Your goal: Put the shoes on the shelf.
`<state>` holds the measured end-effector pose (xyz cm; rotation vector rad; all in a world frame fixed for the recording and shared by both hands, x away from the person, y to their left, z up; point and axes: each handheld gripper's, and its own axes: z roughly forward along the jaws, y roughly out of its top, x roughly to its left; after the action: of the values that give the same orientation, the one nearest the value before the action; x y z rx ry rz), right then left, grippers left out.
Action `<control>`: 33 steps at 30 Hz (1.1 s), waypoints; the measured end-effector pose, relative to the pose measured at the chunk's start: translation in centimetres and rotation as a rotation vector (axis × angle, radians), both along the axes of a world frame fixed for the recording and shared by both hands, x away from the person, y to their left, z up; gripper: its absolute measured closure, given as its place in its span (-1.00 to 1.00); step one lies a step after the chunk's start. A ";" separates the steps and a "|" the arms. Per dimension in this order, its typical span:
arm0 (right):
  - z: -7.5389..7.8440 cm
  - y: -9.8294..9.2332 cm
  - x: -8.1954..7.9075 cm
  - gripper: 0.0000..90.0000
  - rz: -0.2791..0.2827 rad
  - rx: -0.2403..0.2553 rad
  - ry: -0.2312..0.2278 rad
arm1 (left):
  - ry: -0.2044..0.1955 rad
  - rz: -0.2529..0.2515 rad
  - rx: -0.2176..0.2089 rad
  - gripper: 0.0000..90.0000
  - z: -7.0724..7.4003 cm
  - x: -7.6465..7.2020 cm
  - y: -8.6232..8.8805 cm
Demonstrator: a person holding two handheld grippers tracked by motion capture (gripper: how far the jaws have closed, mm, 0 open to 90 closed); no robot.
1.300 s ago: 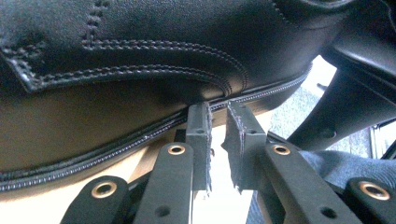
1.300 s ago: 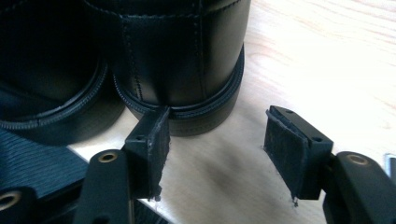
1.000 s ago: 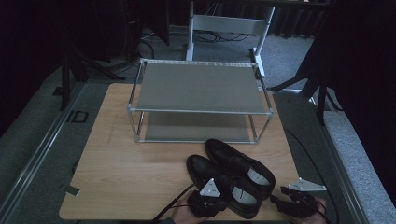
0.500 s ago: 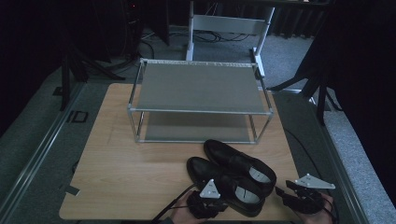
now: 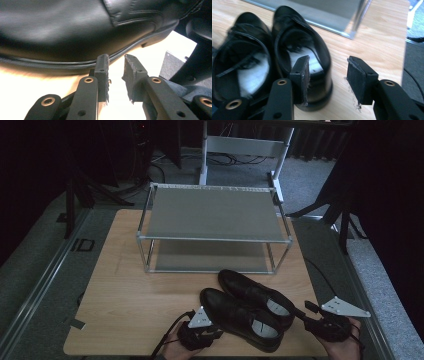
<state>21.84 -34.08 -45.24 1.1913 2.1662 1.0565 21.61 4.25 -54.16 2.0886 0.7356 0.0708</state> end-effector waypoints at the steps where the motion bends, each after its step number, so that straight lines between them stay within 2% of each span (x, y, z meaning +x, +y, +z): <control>1: 0.1 0.3 0.1 0.10 0.016 0.005 0.003 | -0.008 0.011 0.006 0.64 0.0 0.1 0.3; 6: 0.4 2.0 0.5 -0.04 0.108 0.007 0.030 | -0.007 0.038 0.013 0.62 -0.1 0.4 1.1; 15: 0.2 4.5 0.8 -0.16 0.222 -0.074 0.113 | -0.011 0.041 0.021 0.61 -0.4 0.6 0.7; 18: 0.0 5.0 0.9 -0.21 0.245 -0.109 0.147 | -0.013 0.033 0.028 0.61 -0.5 0.7 0.3; 25: -1.1 5.4 1.5 -0.28 0.253 -0.203 0.185 | -0.010 0.012 0.034 0.61 -0.7 0.8 -0.5; 28: -1.2 5.5 1.7 -0.22 0.257 -0.224 0.192 | -0.010 0.002 0.035 0.60 -0.7 0.9 -0.9; 33: -1.2 6.2 2.2 -0.14 0.270 -0.304 0.234 | -0.019 -0.014 0.045 0.60 -0.5 0.9 -1.5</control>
<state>24.08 -27.91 -46.39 0.9395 2.6131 0.6765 22.48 2.73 -54.69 2.1331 0.7138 0.1002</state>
